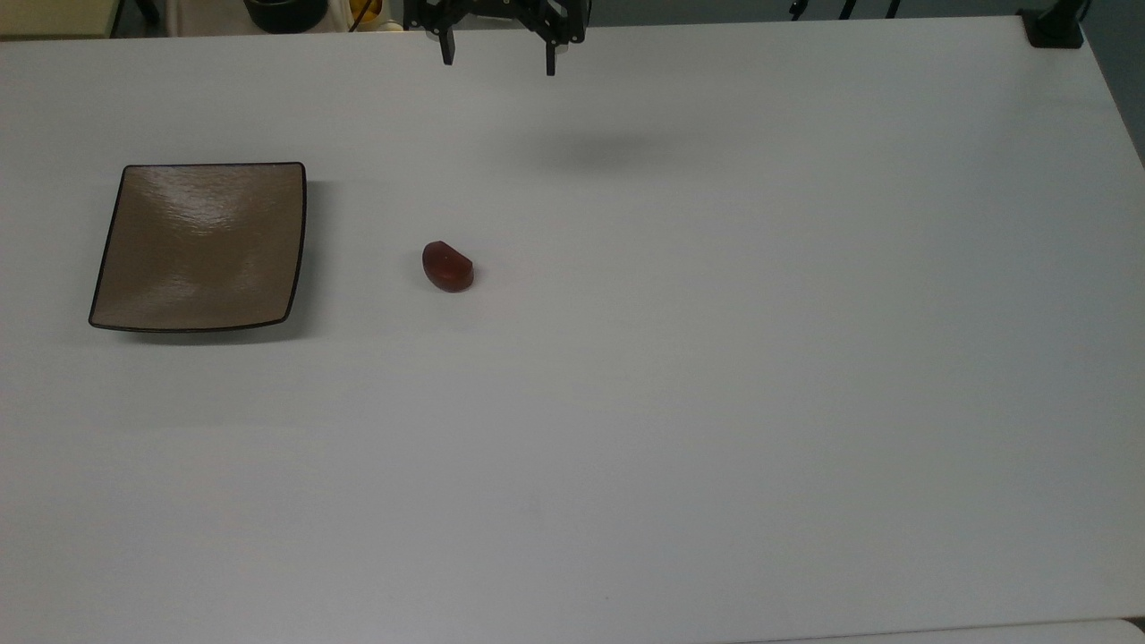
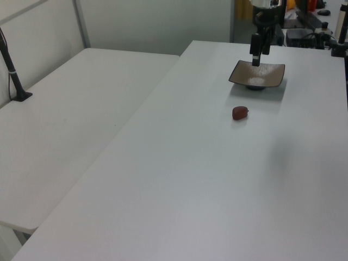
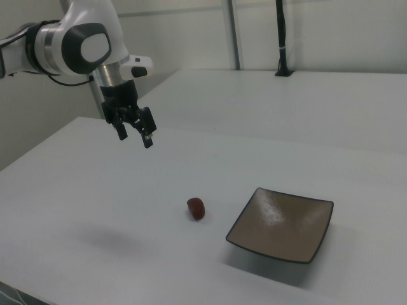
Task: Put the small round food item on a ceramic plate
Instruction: 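Move the open gripper toward the small dark red food item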
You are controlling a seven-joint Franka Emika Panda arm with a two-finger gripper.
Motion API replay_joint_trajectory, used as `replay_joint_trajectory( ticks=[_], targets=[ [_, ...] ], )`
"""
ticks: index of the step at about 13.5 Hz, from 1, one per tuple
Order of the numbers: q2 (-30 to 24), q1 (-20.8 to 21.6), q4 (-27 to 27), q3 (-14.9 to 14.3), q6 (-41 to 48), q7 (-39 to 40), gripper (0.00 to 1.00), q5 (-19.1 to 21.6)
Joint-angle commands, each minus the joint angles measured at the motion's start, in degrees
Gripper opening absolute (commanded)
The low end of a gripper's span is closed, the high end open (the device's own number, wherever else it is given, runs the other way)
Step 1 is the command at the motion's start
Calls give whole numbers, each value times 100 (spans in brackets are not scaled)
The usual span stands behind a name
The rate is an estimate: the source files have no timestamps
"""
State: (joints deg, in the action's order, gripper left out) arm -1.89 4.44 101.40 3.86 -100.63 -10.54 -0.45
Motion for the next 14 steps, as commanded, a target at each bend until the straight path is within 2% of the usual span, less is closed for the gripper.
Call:
replay_joint_trajectory(
  ticks=[1, 11, 14],
  targets=[
    [-66, -92, -50, -25, 96, 184, 100, 142],
    [-48, -93, -51, -25, 35, 201, 100, 133],
    [4, -84, 11, -25, -438, 332, 100, 133]
  ],
)
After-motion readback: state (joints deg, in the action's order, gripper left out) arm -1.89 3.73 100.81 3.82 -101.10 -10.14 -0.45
